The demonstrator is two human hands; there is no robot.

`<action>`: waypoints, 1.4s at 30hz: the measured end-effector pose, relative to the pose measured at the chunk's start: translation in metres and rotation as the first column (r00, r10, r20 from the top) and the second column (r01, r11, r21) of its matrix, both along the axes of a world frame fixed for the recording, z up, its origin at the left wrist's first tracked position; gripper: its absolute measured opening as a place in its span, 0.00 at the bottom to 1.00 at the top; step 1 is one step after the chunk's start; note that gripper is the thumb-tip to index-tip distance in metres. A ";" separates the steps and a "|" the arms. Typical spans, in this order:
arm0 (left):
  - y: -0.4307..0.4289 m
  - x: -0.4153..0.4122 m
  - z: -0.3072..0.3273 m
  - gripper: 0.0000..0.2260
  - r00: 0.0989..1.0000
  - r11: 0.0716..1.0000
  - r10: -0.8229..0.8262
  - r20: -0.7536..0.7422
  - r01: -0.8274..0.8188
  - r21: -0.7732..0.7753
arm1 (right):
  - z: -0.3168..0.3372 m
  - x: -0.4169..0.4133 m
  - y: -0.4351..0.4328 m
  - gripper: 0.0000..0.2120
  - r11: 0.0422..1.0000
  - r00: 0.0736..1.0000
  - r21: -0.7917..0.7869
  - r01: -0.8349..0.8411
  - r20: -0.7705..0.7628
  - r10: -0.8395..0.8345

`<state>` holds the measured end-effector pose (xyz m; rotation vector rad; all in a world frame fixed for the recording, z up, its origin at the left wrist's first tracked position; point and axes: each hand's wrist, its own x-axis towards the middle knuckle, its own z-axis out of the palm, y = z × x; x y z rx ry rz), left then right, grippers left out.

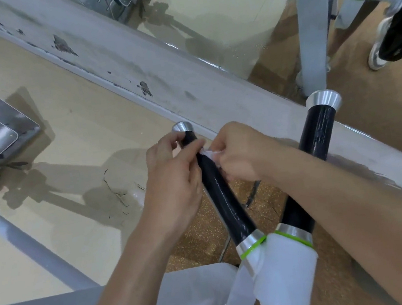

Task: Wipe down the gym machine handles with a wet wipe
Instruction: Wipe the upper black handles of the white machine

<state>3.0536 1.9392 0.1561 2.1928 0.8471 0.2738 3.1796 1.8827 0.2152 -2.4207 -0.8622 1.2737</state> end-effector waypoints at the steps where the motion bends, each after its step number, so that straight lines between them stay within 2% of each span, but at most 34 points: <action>1: -0.001 0.000 0.003 0.19 0.998 0.998 -0.062 0.027 0.061 0.023 | 0.004 -0.001 -0.001 0.09 0.997 0.998 -0.049 -0.060 0.002 0.060; 4: -0.002 -0.005 0.006 0.25 0.963 0.964 -0.267 0.049 0.266 0.015 | 0.015 0.002 -0.011 0.09 0.975 0.986 -0.148 -0.168 -0.033 0.165; 7: 0.006 -0.004 0.014 0.24 0.961 0.961 -0.273 -0.029 0.271 -0.060 | 0.017 0.003 -0.016 0.05 0.975 0.980 -0.117 -0.188 -0.086 0.178; 8: 0.008 0.000 0.019 0.22 0.956 0.956 -0.290 -0.049 0.287 -0.067 | 0.016 0.004 -0.017 0.02 0.987 0.988 -0.085 -0.138 -0.085 0.131; 10: 0.009 0.009 0.030 0.14 0.915 0.918 -0.395 -0.078 0.389 -0.078 | 0.012 0.008 -0.022 0.06 0.993 0.993 -0.015 -0.114 -0.017 0.114; 13: 0.016 0.021 0.041 0.03 0.805 0.816 -0.575 -0.143 0.551 -0.177 | 0.021 0.011 -0.027 0.06 0.971 0.972 -0.033 -0.235 -0.034 0.234; 14: 0.021 0.024 0.043 0.05 0.776 0.793 -0.607 -0.173 0.575 -0.202 | 0.024 0.011 -0.028 0.05 0.963 0.963 -0.041 -0.267 -0.050 0.265; 16: 0.028 0.029 0.048 0.07 0.723 0.769 -0.638 -0.264 0.588 -0.250 | 0.026 0.006 -0.034 0.08 0.954 0.955 -0.045 -0.298 0.001 0.298; 18: 0.031 0.035 0.051 0.05 0.664 0.747 -0.664 -0.343 0.612 -0.261 | 0.024 -0.003 -0.038 0.09 0.940 0.930 -0.053 -0.337 0.138 0.341; 20: 0.028 0.041 0.052 0.08 0.596 0.719 -0.678 -0.429 0.660 -0.219 | 0.026 -0.009 -0.043 0.08 0.929 0.899 -0.081 -0.361 0.234 0.370; 23: 0.023 0.049 0.053 0.11 0.547 0.680 -0.660 -0.515 0.726 -0.101 | 0.033 -0.009 -0.052 0.07 0.961 0.923 -0.025 -0.276 0.271 0.272; 25: 0.024 0.050 0.056 0.09 0.535 0.662 -0.681 -0.499 0.742 -0.108 | 0.038 -0.008 -0.060 0.09 0.975 0.931 0.066 -0.211 0.318 0.179; 27: 0.022 0.045 0.058 0.10 0.530 0.621 -0.739 -0.416 0.776 -0.114 | 0.039 -0.011 -0.065 0.12 0.975 0.937 0.132 -0.176 0.326 0.126; 29: 0.014 0.032 0.056 0.12 0.519 0.557 -0.787 -0.333 0.830 -0.024 | 0.038 -0.013 -0.067 0.12 0.977 0.938 0.149 -0.153 0.334 0.096; 31: 0.007 0.020 0.053 0.10 0.523 0.533 -0.805 -0.280 0.845 0.047 | 0.035 -0.012 -0.067 0.13 0.976 0.931 0.157 -0.151 0.355 0.087; 32: 0.007 0.017 0.051 0.09 0.543 0.550 -0.793 -0.275 0.833 0.059 | 0.033 -0.011 -0.067 0.12 0.975 0.930 0.166 -0.149 0.358 0.081; 34: 0.008 0.016 0.049 0.10 0.648 0.658 -0.711 -0.273 0.750 0.067 | 0.031 -0.011 -0.067 0.12 0.974 0.935 0.173 -0.143 0.347 0.076; 35: 0.006 0.018 0.051 0.10 0.670 0.681 -0.686 -0.284 0.728 0.076 | 0.030 -0.012 -0.067 0.13 0.975 0.936 0.169 -0.142 0.344 0.077; 37: -0.005 0.022 0.057 0.13 0.616 0.632 -0.707 -0.348 0.771 0.081 | 0.029 -0.013 -0.067 0.13 0.975 0.933 0.166 -0.145 0.351 0.079; 39: -0.018 0.022 0.063 0.13 0.546 0.586 -0.756 -0.361 0.810 -0.003 | 0.031 -0.013 -0.067 0.14 0.973 0.937 0.184 -0.138 0.343 0.067; 40: -0.020 0.021 0.064 0.12 0.539 0.585 -0.773 -0.334 0.809 -0.050 | 0.033 -0.012 -0.067 0.14 0.974 0.943 0.188 -0.129 0.328 0.062; 42: -0.016 0.015 0.065 0.11 0.657 0.689 -0.720 -0.224 0.715 -0.116 | 0.036 -0.011 -0.069 0.15 0.975 0.950 0.175 -0.136 0.301 0.078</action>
